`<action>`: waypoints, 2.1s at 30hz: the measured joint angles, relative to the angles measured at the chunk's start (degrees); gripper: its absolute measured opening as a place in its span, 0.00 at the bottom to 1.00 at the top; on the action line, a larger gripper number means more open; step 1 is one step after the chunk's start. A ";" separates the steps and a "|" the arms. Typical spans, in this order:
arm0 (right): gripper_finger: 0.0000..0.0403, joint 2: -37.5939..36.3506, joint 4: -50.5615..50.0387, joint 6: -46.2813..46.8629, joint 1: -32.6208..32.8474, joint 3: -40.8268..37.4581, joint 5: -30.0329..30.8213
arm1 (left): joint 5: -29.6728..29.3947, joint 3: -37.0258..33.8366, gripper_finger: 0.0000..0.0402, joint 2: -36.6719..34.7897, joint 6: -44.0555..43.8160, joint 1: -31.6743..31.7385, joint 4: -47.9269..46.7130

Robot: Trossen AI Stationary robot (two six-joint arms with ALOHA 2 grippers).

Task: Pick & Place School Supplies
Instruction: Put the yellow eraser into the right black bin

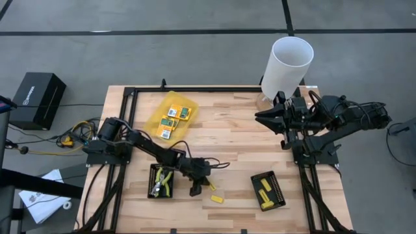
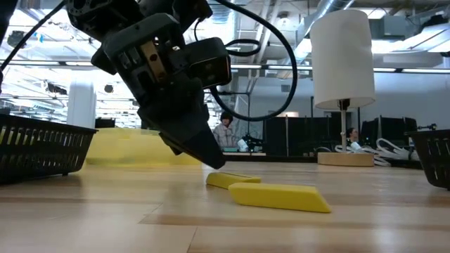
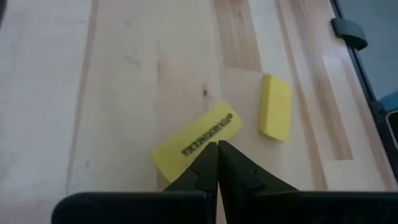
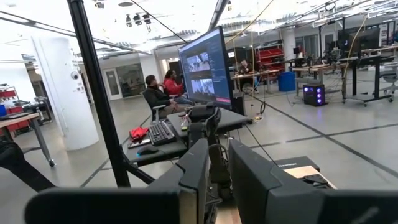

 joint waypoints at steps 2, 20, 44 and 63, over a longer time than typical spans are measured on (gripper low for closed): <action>0.14 0.00 -0.01 0.00 -0.04 0.00 0.00 | -0.03 0.00 0.00 0.00 0.00 0.01 -0.58; 0.14 0.00 -0.03 -0.03 -0.04 0.00 0.24 | 0.35 0.00 0.00 0.72 -0.31 0.86 -0.84; 0.14 0.00 -0.12 -0.07 -0.04 0.00 0.28 | 1.99 -3.78 0.00 0.70 -5.04 0.67 0.17; 0.14 0.00 -0.40 -0.11 -0.04 0.00 -1.27 | 5.99 -4.26 0.00 -7.44 5.39 3.21 -16.53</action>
